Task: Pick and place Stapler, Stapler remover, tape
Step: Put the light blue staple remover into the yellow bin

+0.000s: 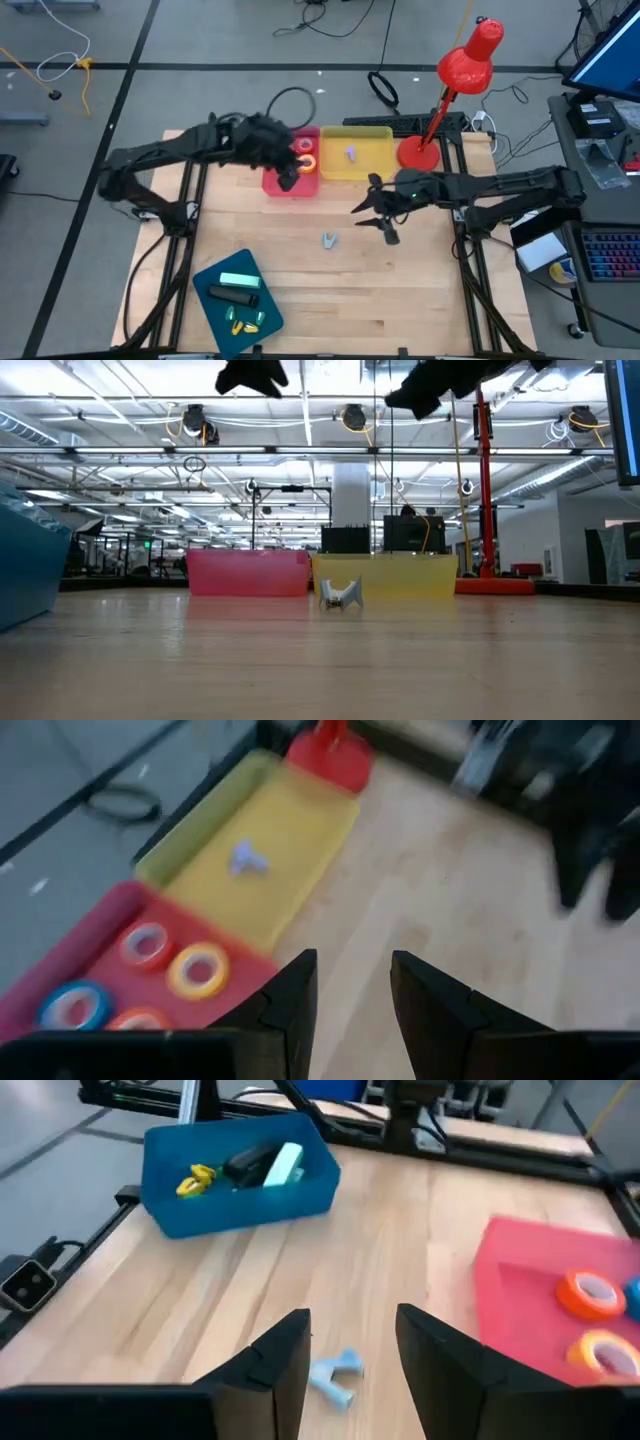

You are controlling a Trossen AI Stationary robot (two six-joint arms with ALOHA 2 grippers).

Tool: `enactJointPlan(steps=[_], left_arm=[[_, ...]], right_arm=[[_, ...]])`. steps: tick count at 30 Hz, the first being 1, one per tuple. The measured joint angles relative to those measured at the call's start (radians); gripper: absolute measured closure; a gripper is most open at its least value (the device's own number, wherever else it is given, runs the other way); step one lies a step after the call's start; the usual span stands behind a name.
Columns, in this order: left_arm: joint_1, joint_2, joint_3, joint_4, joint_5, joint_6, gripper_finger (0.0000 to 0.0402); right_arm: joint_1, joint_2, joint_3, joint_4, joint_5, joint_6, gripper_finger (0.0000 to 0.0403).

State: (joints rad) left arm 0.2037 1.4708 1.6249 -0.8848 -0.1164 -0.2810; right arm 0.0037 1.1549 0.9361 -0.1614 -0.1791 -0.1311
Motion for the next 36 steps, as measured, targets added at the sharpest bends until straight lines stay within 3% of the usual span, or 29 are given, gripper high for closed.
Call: enactJointPlan(steps=[7, 12, 18, 24, 36], left_arm=[[-0.073, -0.257, -0.395, 0.297, -0.023, -0.094, 0.0273], [-0.128, -0.39, -0.597, 0.436, -0.062, -0.171, 0.0273], [-0.186, -0.515, -0.786, 0.563, -0.132, -0.251, 0.0273], [-0.231, -0.578, -0.902, 0.689, -0.179, -0.277, 0.0273], [-0.272, -0.585, -0.96, 0.681, -0.226, -0.306, 0.0273]], right_arm=[[0.042, 0.165, 0.067, -0.027, -0.004, -0.048, 0.0267], [0.063, 0.29, 0.103, -0.02, 0.002, -0.148, 0.0272], [0.083, 0.393, 0.123, -0.015, 0.1, -0.302, 0.0273], [0.076, 0.464, 0.124, -0.028, 0.099, -0.338, 0.0273], [0.067, 0.653, 0.212, -0.036, 0.102, -0.456, 0.0273]])
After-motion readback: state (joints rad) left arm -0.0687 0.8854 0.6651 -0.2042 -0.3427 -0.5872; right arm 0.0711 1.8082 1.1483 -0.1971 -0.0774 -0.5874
